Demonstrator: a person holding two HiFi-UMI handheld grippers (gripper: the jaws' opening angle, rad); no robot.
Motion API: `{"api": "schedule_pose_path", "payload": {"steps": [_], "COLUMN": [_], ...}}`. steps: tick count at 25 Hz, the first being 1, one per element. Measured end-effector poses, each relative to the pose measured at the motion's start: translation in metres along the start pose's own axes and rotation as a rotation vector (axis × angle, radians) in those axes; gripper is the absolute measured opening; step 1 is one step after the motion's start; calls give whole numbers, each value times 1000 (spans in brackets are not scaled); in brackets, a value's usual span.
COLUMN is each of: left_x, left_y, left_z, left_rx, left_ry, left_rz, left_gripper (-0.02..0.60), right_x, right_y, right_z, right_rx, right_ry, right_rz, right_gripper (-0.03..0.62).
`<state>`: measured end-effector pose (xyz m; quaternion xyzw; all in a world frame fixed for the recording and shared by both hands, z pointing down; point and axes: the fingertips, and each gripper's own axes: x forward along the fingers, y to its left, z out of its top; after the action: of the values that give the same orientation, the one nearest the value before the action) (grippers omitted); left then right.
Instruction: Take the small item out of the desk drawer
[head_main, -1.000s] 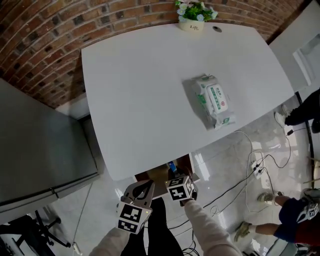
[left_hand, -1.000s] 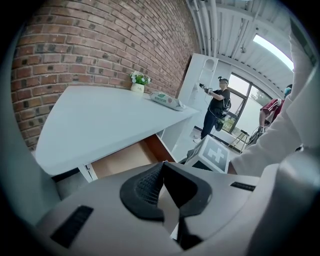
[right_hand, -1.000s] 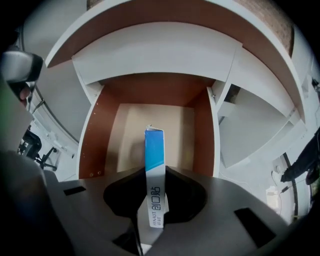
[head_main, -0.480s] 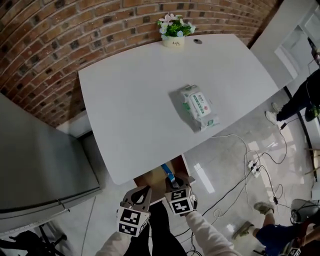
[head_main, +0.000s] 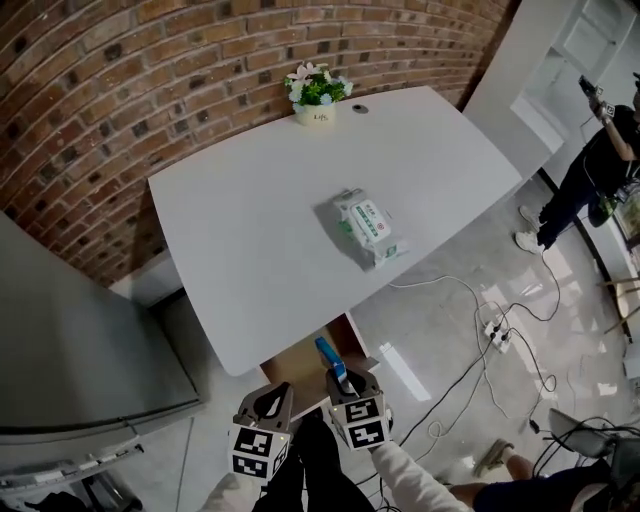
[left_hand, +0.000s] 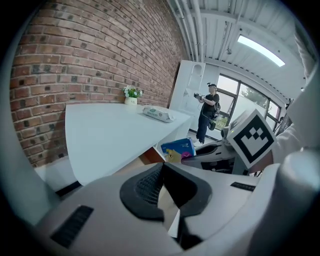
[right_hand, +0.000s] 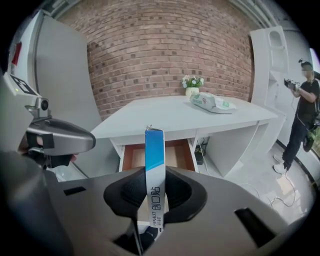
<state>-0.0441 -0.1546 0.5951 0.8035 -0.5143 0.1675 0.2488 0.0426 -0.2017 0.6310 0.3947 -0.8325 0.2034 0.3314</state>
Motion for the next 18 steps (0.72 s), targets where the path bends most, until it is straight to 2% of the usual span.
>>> {"api": "schedule_pose_path", "payload": {"steps": [18], "left_x": [-48], "left_y": [-14], "left_z": [27], "left_rx": [48], "left_ry": [-83], "left_rz": [-26], "left_gripper": [17], "right_x": [-100], "right_y": [22], "right_z": [35], "right_rx": [69], "right_ry": [-209], "right_rz": [-70], "right_gripper": [98]}}
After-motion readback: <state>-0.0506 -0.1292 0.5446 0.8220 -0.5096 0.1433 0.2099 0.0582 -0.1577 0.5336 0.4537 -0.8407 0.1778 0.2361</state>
